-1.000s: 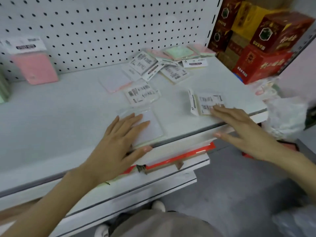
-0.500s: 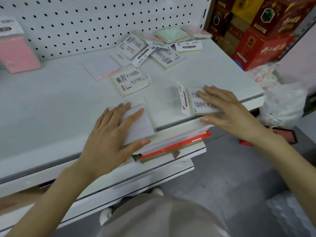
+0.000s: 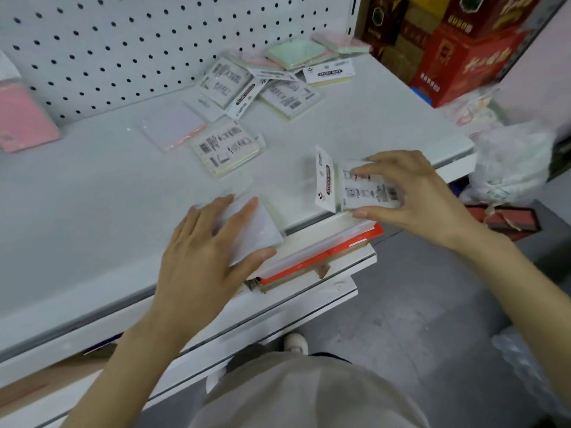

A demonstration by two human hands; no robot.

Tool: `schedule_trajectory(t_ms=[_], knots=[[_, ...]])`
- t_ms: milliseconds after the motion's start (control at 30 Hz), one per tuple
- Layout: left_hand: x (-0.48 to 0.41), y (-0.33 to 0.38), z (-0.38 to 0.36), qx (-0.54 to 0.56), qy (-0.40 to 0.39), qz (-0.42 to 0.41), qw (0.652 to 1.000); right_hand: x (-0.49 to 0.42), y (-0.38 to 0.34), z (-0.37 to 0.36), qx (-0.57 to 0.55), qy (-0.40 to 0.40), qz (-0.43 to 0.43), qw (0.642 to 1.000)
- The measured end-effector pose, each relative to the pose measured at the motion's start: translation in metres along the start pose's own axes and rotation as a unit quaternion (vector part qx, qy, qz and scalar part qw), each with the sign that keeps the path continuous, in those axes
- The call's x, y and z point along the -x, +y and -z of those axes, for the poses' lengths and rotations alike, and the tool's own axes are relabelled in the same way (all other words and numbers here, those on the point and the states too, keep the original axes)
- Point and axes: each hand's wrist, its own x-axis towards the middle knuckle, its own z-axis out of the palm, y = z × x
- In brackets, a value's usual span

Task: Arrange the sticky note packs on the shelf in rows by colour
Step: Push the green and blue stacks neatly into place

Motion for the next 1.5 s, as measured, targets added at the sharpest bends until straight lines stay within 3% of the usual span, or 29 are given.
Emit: schedule_trajectory(t_ms=[133,233,333,433,567,633,733,867,967,1100,1267,1500], knots=[[-0.006,0.003,0.007,0.102,0.012,0.068,0.992,-0.002,-0.025,0.004,-0.086,0.013,-0.046,0.995],[-0.009,0.002,0.016,0.262,0.049,0.122,0.956,-0.010,-0.060,0.003,-0.276,0.043,-0.084,0.956],[-0.008,0.000,0.034,0.485,0.089,0.186,0.850,-0.019,-0.094,-0.011,-0.448,0.007,-0.131,0.885],[-0.001,-0.011,0.050,0.672,0.106,0.256,0.686,-0.030,-0.126,-0.031,-0.605,-0.063,-0.178,0.774],[0.015,-0.039,0.067,0.744,0.137,0.314,0.574,-0.047,-0.175,-0.055,-0.721,-0.115,-0.224,0.646],[0.025,-0.060,0.077,0.766,0.134,0.313,0.545,-0.056,-0.197,-0.068,-0.737,-0.132,-0.242,0.617],[0.041,-0.098,0.090,0.735,0.135,0.324,0.580,-0.067,-0.233,-0.089,-0.726,-0.128,-0.264,0.622],[0.067,-0.155,0.105,0.651,0.175,0.357,0.647,-0.082,-0.280,-0.119,-0.658,-0.119,-0.250,0.700],[0.092,-0.202,0.122,0.608,0.221,0.359,0.673,-0.096,-0.316,-0.147,-0.609,-0.104,-0.226,0.753],[0.130,-0.269,0.138,0.560,0.293,0.364,0.684,-0.108,-0.366,-0.188,-0.607,-0.069,-0.219,0.761],[0.177,-0.341,0.148,0.524,0.329,0.373,0.692,-0.113,-0.421,-0.233,-0.610,-0.028,-0.188,0.769],[0.223,-0.404,0.173,0.447,0.336,0.363,0.745,-0.123,-0.489,-0.278,-0.597,-0.040,-0.123,0.792]])
